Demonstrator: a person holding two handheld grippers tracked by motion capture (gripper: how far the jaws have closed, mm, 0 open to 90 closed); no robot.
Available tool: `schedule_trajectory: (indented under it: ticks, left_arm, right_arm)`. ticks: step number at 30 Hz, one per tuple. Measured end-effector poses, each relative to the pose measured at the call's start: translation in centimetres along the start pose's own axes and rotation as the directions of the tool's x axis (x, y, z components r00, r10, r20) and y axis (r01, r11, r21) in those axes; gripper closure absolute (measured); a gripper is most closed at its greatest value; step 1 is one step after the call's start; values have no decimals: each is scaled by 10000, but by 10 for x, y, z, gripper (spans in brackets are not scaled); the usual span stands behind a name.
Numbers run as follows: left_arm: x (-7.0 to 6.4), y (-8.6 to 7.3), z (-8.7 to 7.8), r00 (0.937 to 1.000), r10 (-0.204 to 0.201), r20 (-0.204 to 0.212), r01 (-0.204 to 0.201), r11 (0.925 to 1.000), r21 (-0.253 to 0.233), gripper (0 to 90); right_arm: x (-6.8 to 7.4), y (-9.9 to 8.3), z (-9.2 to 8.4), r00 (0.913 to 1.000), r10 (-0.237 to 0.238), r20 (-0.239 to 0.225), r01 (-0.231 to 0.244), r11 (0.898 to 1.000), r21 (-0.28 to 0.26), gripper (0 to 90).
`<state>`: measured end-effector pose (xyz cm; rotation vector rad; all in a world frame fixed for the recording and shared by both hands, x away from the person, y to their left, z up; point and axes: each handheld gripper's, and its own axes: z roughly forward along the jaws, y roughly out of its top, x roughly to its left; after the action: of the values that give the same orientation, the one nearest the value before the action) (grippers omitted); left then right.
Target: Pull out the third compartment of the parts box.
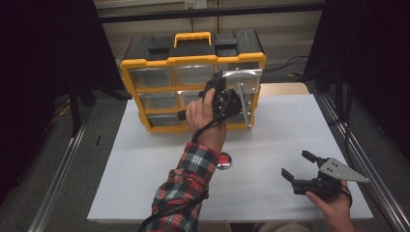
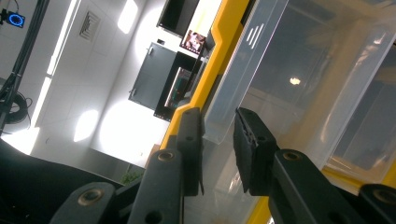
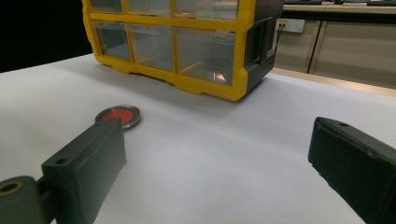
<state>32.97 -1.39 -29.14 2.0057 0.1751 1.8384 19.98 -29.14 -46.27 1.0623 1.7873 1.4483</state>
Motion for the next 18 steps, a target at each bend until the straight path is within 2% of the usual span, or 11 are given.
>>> schedule_trajectory:
  ticks: [5,7,18]
  left_arm:
    - [-1,1,-1,10000,69,-51,-69,10000,-27,731]
    - [0,1,-2,9997,219,-67,-218,9998,32,732]
    - [-2,2,-5,9999,144,-58,-143,9999,15,733]
  right_arm:
    - [0,0,0,10000,15,2,-15,10000,12,36]
    - [0,0,0,10000,7,-6,-7,10000,2,36]
    - [0,0,0,10000,19,-12,-19,10000,-30,36]
